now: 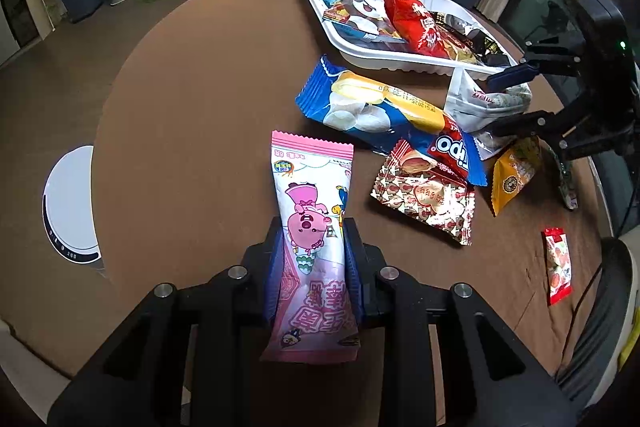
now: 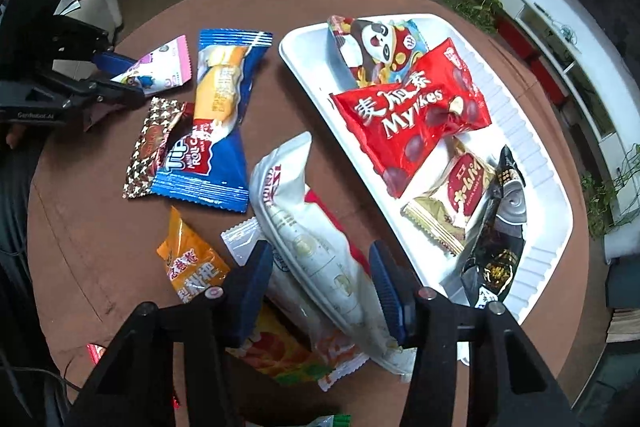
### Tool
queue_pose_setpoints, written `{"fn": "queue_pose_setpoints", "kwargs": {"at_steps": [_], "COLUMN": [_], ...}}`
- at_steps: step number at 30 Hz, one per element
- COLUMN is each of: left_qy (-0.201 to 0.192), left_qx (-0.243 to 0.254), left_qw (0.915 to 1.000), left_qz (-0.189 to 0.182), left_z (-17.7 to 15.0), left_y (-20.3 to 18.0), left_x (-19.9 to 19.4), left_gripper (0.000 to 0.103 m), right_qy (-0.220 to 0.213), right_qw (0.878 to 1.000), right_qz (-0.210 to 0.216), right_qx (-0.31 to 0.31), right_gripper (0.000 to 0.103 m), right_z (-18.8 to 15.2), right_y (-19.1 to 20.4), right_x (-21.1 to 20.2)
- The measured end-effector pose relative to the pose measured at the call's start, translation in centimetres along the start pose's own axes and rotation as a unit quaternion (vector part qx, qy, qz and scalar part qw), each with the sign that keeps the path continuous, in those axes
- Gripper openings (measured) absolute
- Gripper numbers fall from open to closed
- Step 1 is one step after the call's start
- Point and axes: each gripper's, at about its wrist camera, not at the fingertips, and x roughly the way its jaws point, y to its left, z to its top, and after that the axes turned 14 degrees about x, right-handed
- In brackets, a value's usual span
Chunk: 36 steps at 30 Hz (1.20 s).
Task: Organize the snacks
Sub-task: 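Grasp the white packet with the right tool while the left tool holds the pink bar, then carry the pink bar and white packet over the white tray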
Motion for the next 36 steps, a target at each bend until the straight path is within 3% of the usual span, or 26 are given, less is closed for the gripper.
{"fn": "queue_pose_setpoints", "kwargs": {"at_steps": [3, 11, 16, 28, 36], "left_qy": [0.001, -0.001, -0.004, -0.015, -0.032], "left_qx": [0.005, 0.007, 0.004, -0.010, -0.027], "left_qw": [1.0000, 0.9999, 0.9999, 0.9995, 0.9985], "left_qz": [0.000, -0.010, -0.015, -0.025, -0.036], "left_z": [0.1, 0.3, 0.2, -0.1, -0.6], "left_y": [-0.2, -0.1, 0.1, 0.3, 0.6], "left_x": [0.1, 0.2, 0.2, 0.0, -0.7], "left_gripper": [0.026, 0.026, 0.025, 0.022, 0.021], "right_qy": [0.014, 0.035, 0.029, -0.020, -0.082], "right_qw": [1.000, 0.997, 0.996, 0.993, 0.982], "right_qz": [0.015, 0.056, 0.052, 0.060, 0.081], "right_qx": [0.007, 0.045, 0.059, 0.097, 0.148], "right_gripper": [0.052, 0.037, 0.026, 0.016, 0.015], "right_z": [0.3, 0.7, 0.6, -2.2, -5.0], "right_y": [-0.5, -1.1, -1.7, -0.8, -1.8], "right_x": [0.2, 0.6, 0.3, -1.8, -4.9]}}
